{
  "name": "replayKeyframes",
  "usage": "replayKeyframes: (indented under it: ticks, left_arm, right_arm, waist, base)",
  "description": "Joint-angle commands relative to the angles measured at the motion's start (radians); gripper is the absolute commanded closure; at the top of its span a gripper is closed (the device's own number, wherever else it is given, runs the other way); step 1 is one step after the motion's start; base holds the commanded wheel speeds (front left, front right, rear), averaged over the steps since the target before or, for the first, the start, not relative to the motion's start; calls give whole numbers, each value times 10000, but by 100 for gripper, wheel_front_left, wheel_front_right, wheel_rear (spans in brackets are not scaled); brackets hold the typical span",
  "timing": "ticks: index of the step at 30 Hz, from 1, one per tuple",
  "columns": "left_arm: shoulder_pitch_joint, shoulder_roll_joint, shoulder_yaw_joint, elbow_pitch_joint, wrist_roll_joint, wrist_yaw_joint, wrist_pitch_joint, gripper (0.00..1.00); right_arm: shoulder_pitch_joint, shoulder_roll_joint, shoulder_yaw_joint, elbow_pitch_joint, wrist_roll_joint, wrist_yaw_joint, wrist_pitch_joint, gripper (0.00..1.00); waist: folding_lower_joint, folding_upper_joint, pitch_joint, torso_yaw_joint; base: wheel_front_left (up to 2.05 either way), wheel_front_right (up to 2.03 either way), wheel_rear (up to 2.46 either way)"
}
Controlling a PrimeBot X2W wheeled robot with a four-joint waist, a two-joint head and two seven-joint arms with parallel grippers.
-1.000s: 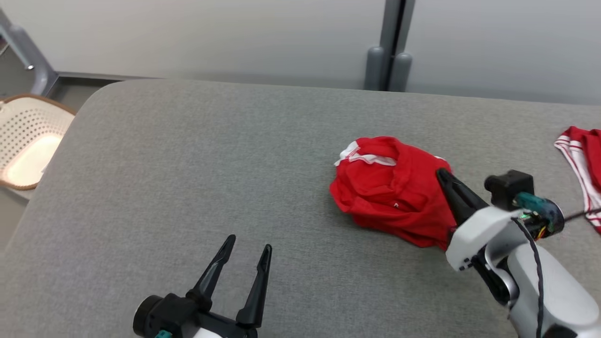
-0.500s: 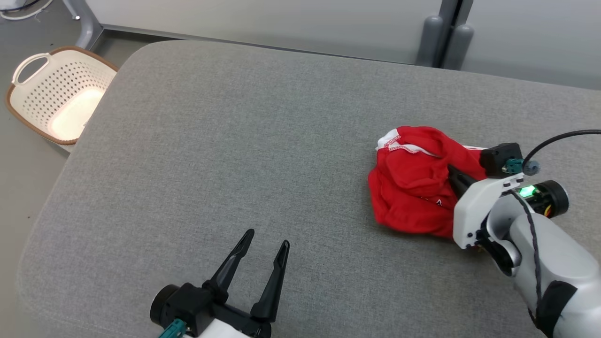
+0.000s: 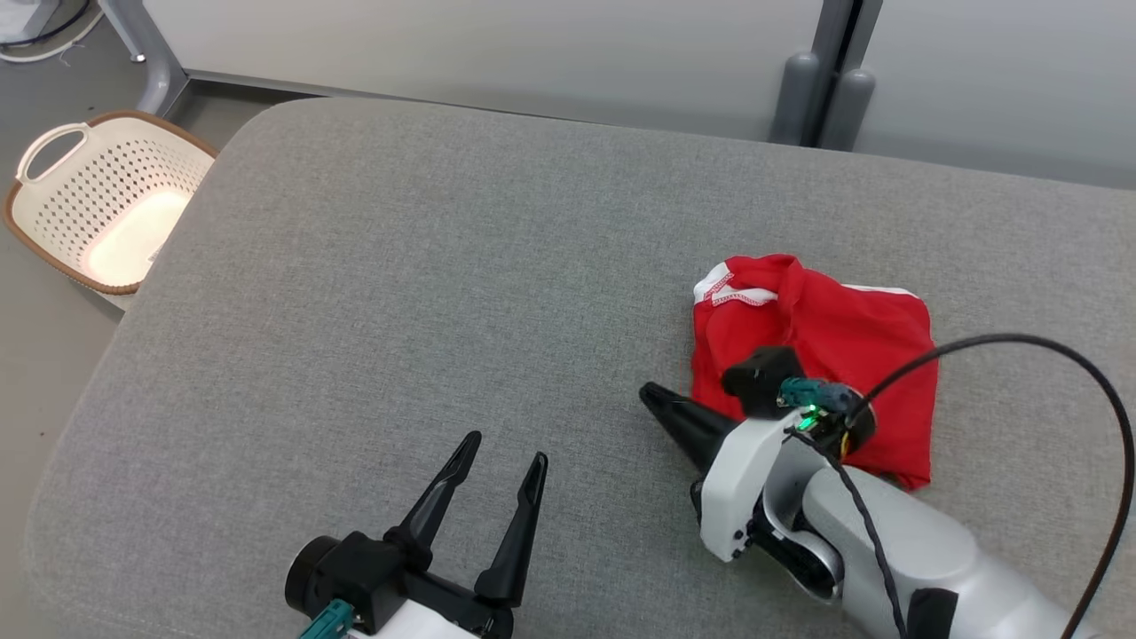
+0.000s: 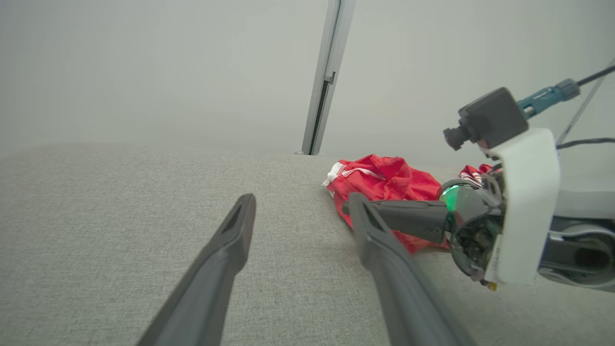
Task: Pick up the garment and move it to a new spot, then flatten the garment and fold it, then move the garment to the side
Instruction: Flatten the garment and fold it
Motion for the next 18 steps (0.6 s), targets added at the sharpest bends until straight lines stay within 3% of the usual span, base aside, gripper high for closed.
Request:
replayKeyframes:
  ticks: [1, 9, 14, 18]
  left_arm:
    - [29, 31, -8, 22, 63, -66, -42, 0]
    - [154, 29, -34, -100, 70, -62, -42, 0]
    - [-99, 30, -240, -173, -97, -67, -44, 0]
    - [-376, 28, -417, -104, -234, -75, -43, 0]
  right_arm:
    - [-94, -61, 219, -116, 287, -5, -352, 100]
    - [-1070, -956, -428, 1294, 572, -5, -1374, 100]
    - [-1882, -1800, -671, 2510, 440, -5, -913, 100]
    - [-2283, -2305, -423, 2787, 454, -5, -362, 100]
  waist:
    - [0, -1, -71, -42]
    - [0, -1, -50, -31]
    - [0, -1, 435, 354]
    - [0, -1, 864, 771]
  base:
    - [0, 0, 0]
    - [0, 0, 0]
    - [0, 0, 0]
    - [0, 0, 0]
